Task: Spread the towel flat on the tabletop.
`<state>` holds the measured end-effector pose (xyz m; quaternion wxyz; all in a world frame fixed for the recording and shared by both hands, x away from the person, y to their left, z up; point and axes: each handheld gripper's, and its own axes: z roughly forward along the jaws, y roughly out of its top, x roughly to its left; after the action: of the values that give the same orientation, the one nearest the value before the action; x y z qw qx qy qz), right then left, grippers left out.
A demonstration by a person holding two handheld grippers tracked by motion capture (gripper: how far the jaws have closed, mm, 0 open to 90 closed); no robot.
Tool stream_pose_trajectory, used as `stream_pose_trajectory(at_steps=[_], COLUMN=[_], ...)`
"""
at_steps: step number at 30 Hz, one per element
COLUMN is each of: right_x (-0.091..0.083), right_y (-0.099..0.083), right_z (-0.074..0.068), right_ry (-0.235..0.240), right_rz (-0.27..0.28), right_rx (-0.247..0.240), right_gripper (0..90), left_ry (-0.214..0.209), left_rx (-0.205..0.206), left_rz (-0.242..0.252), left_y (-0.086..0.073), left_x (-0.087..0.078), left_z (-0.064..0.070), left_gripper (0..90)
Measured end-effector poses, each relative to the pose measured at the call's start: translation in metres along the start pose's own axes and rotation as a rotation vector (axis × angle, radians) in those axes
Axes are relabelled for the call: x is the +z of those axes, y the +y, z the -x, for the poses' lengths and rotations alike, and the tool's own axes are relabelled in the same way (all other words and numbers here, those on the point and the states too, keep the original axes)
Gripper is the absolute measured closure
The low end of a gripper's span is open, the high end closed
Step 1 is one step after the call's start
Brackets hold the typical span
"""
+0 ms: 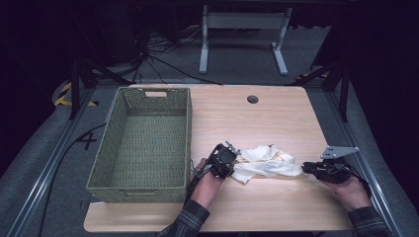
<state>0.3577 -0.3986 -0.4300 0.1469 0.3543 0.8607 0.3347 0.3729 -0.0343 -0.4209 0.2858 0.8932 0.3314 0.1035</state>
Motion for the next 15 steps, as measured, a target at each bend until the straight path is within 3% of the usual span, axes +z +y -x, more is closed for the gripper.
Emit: stream_pose_trajectory(at_steps=[2, 6, 7, 9, 13, 15], right_x=[-0.004, -0.008, -0.007, -0.001, 0.012, 0.016], right_y=[0.003, 0.008, 0.008, 0.009, 0.008, 0.008], right_z=[-0.004, -0.015, -0.017, -0.022, -0.026, -0.027], right_ry=[0.015, 0.079, 0.091, 0.116, 0.129, 0.126], right_rz=[0.032, 0.074, 0.072, 0.047, -0.001, -0.018], right_rx=[-0.008, -0.05, -0.057, -0.08, -0.112, -0.124], right_gripper=[72.0, 69.2, 69.5, 69.8, 68.7, 68.4], left_ry=[-0.003, -0.053, -0.088, -0.099, -0.138, -0.138], left_rx=[0.031, 0.079, 0.083, 0.101, 0.124, 0.128], left_rz=[0.004, 0.011, -0.001, -0.02, -0.054, -0.068], left_y=[0.003, 0.006, 0.006, 0.006, 0.005, 0.004], left_x=[-0.003, -0.002, 0.003, 0.009, 0.024, 0.029], left_z=[0.008, 0.023, 0.026, 0.03, 0.038, 0.039], left_gripper=[75.5, 72.8, 72.8, 72.4, 67.3, 65.8])
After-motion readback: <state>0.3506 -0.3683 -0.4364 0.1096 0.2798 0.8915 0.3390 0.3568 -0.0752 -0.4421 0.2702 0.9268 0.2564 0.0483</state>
